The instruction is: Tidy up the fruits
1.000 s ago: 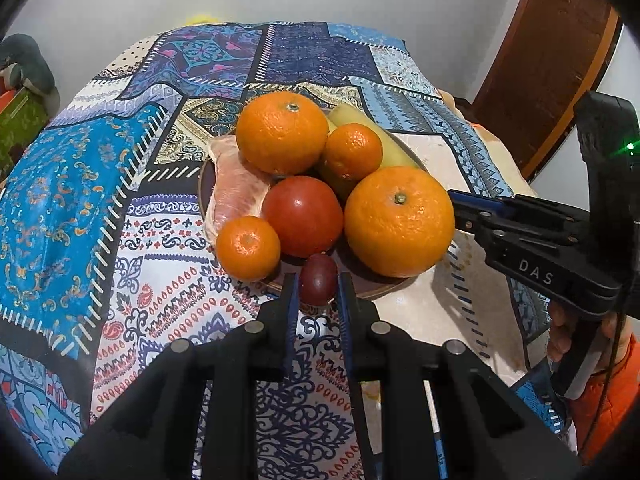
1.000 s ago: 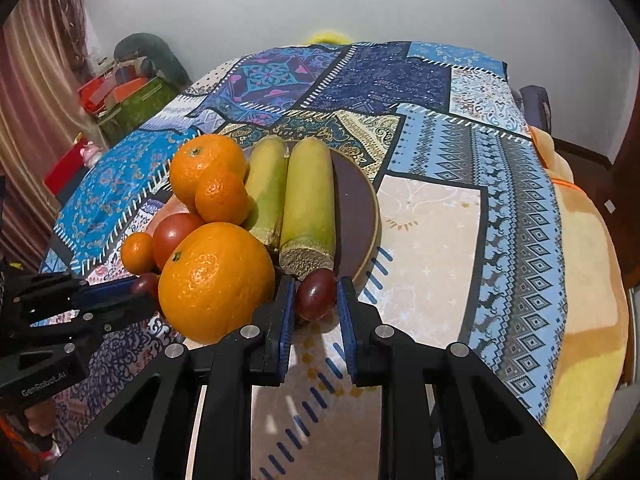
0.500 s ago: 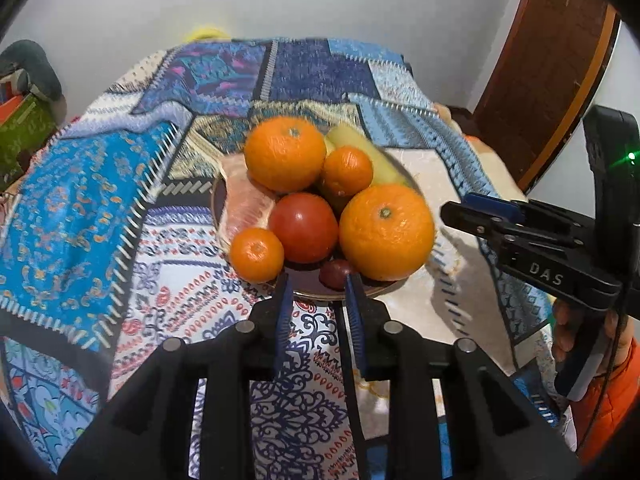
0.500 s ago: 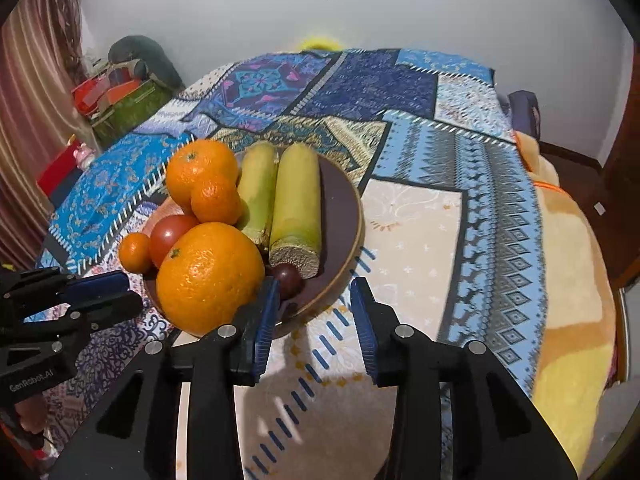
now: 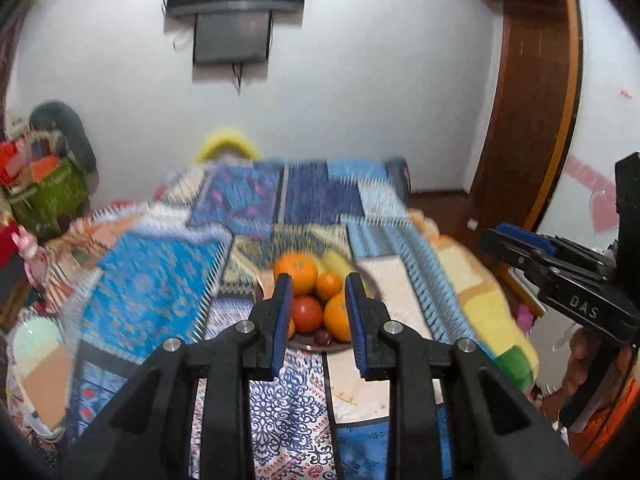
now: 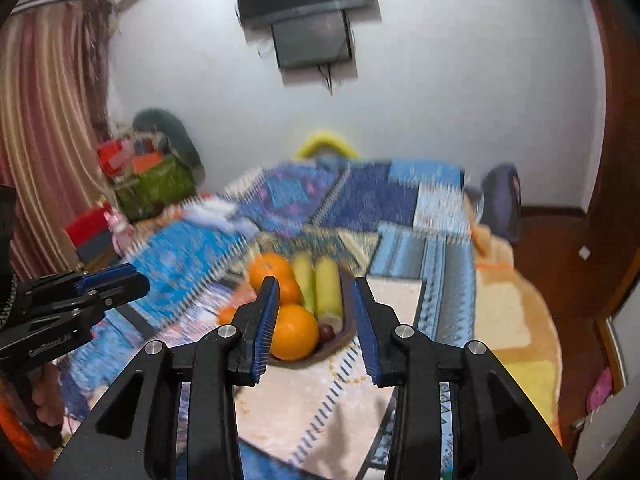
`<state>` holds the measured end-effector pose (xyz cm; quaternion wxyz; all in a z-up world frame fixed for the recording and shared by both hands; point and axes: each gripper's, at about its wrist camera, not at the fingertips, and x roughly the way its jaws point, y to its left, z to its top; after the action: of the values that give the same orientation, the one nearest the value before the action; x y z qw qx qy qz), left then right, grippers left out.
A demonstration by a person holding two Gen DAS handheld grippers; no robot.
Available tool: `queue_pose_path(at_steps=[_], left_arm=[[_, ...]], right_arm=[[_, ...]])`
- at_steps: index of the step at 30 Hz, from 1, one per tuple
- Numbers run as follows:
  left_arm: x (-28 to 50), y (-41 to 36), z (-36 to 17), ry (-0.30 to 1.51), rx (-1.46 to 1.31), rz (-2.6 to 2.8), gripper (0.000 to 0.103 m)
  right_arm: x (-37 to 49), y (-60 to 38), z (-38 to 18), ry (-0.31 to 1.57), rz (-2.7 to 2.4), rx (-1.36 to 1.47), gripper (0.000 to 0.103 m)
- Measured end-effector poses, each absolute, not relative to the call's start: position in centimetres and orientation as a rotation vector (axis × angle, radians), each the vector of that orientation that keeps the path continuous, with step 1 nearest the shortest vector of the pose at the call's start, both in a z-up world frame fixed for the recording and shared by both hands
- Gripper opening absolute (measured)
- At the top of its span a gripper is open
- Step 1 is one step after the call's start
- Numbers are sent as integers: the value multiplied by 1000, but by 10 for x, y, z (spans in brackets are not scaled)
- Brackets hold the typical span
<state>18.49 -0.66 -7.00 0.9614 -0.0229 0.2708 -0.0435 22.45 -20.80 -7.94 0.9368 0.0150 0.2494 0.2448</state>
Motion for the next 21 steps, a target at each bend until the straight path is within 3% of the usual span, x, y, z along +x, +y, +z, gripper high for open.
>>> queue_pose_path(at_steps=[10, 11, 13, 15, 21], left_arm=[[94, -17, 2, 303, -2, -84, 29], [87, -17, 6, 285, 0, -82, 32], [75, -19, 12, 251, 0, -75, 49], [63, -19, 17, 214, 3, -67, 55], [50, -23, 20, 175, 15, -62, 76]], right_arm=[[130, -213, -12, 255, 517, 56, 34], [122, -213, -9, 238, 520, 61, 34], [113, -213, -5, 218, 525, 71, 35], [107, -214, -3, 204, 522, 75, 40], [98, -214, -3, 166, 481, 71, 66]])
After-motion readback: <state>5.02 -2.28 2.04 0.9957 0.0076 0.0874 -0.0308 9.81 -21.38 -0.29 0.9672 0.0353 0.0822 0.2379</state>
